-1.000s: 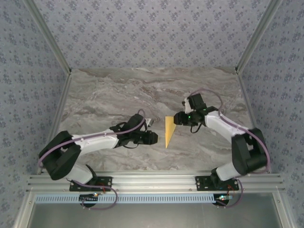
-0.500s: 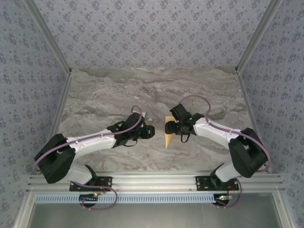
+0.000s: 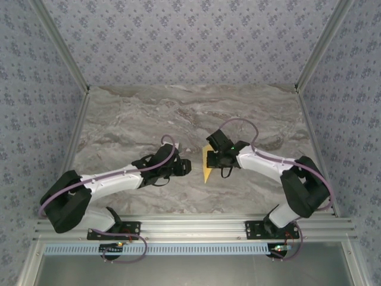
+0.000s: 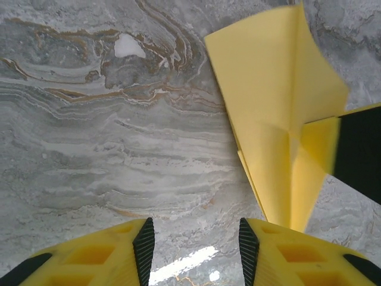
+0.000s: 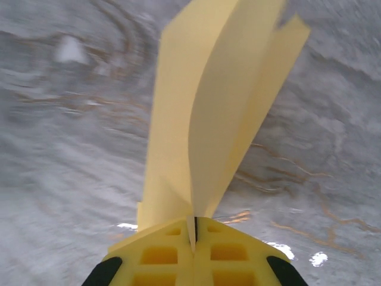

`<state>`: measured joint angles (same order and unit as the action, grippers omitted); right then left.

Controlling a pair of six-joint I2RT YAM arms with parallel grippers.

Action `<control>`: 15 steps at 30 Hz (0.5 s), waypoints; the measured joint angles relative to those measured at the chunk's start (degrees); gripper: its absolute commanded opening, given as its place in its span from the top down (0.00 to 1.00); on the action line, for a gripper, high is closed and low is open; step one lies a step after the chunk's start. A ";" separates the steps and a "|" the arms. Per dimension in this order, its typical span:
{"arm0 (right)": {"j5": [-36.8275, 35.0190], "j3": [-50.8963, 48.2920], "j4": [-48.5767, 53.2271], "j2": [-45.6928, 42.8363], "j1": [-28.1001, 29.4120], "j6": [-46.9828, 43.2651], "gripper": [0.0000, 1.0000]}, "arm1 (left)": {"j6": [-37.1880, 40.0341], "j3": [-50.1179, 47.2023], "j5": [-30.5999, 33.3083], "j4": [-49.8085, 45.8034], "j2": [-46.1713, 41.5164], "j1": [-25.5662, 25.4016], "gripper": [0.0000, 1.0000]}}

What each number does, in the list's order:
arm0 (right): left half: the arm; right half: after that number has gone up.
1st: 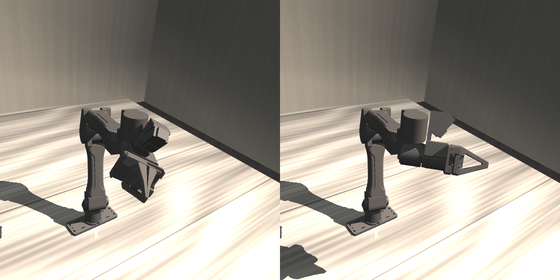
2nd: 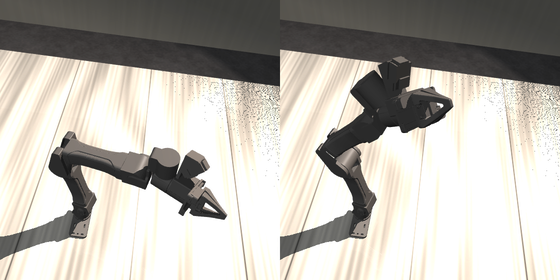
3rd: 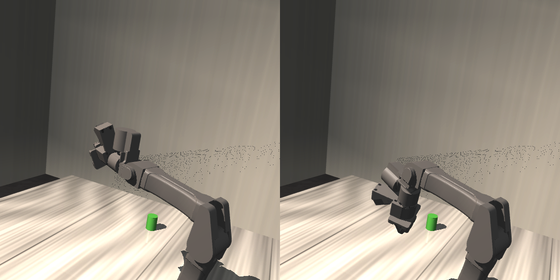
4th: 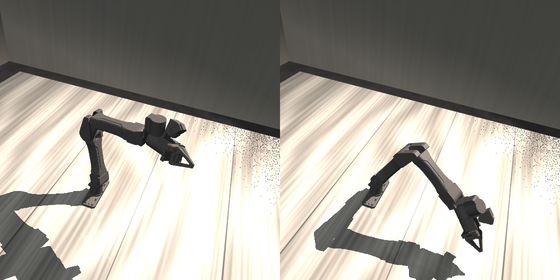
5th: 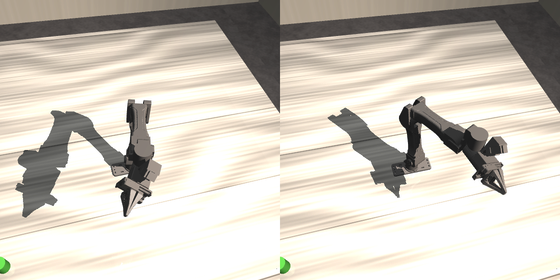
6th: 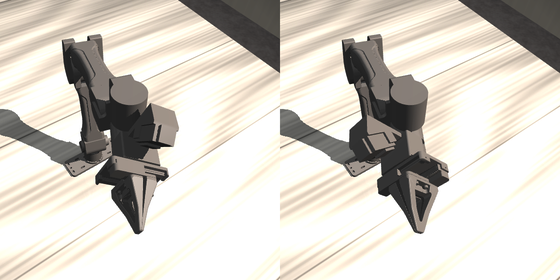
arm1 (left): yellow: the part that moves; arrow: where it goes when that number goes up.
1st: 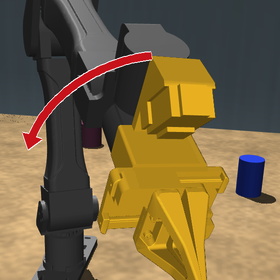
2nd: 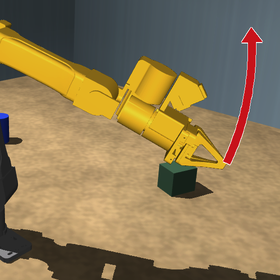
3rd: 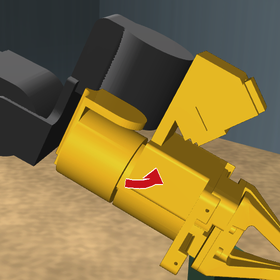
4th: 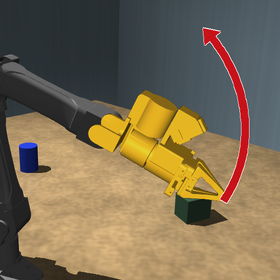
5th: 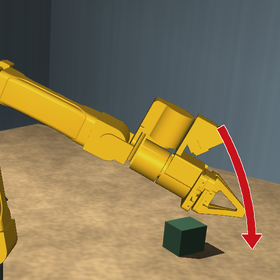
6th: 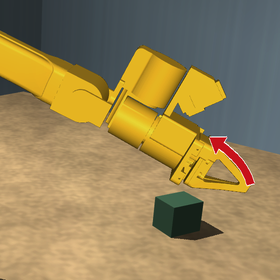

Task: Fold a paper plane with a square sheet of paper (fold left side to right side)
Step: Turn over the paper plane at the center of the table.

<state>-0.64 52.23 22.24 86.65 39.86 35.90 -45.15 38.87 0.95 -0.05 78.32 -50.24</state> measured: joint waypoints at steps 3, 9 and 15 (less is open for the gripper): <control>4.90 -1.95 -5.01 -4.44 -0.96 -0.72 1.00 | -0.37 -0.44 0.74 -0.02 -1.44 0.00 0.52; 15.08 -12.66 -16.90 -5.60 -7.21 -0.04 0.99 | -1.22 -2.27 3.82 -0.61 -6.03 0.00 0.45; 16.44 -18.12 -16.63 -4.33 -11.87 -0.68 0.75 | -1.42 -2.84 6.43 -2.78 -8.35 0.00 0.43</control>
<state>15.79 34.11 5.61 82.32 27.99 35.22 -46.57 36.03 7.38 -2.83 69.97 -50.24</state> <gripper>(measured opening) 0.221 0.566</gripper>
